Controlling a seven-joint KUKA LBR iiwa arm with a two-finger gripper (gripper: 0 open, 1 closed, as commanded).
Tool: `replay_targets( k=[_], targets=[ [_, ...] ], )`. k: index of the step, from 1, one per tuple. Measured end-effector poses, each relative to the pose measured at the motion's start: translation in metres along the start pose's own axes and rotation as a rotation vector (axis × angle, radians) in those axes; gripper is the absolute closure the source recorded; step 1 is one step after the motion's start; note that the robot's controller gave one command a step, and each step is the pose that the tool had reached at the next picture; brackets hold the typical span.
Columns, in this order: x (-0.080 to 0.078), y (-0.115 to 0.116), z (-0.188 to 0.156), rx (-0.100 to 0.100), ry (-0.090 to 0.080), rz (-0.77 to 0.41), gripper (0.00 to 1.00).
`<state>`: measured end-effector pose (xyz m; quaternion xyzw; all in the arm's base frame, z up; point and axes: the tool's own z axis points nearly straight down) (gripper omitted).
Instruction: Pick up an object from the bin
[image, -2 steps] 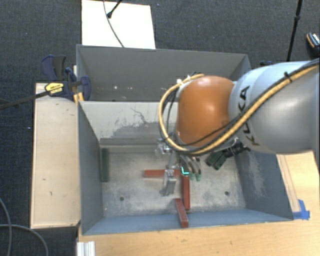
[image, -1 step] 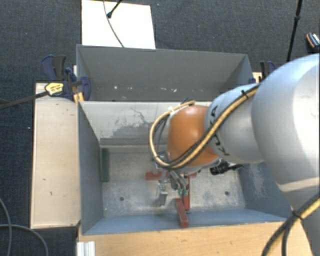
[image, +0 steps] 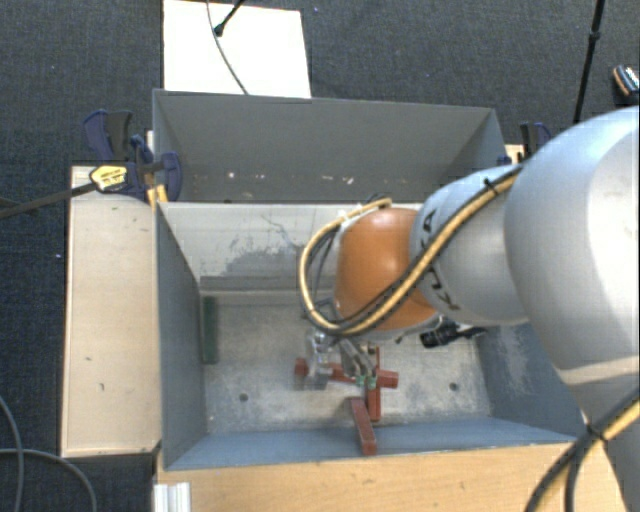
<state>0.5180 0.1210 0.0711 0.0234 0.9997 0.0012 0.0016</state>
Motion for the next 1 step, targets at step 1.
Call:
replay_targets(
  k=[1],
  targets=[
    [0.0028,0.0044,-0.172,-0.001,-0.006,-0.011,1.0]
  ],
)
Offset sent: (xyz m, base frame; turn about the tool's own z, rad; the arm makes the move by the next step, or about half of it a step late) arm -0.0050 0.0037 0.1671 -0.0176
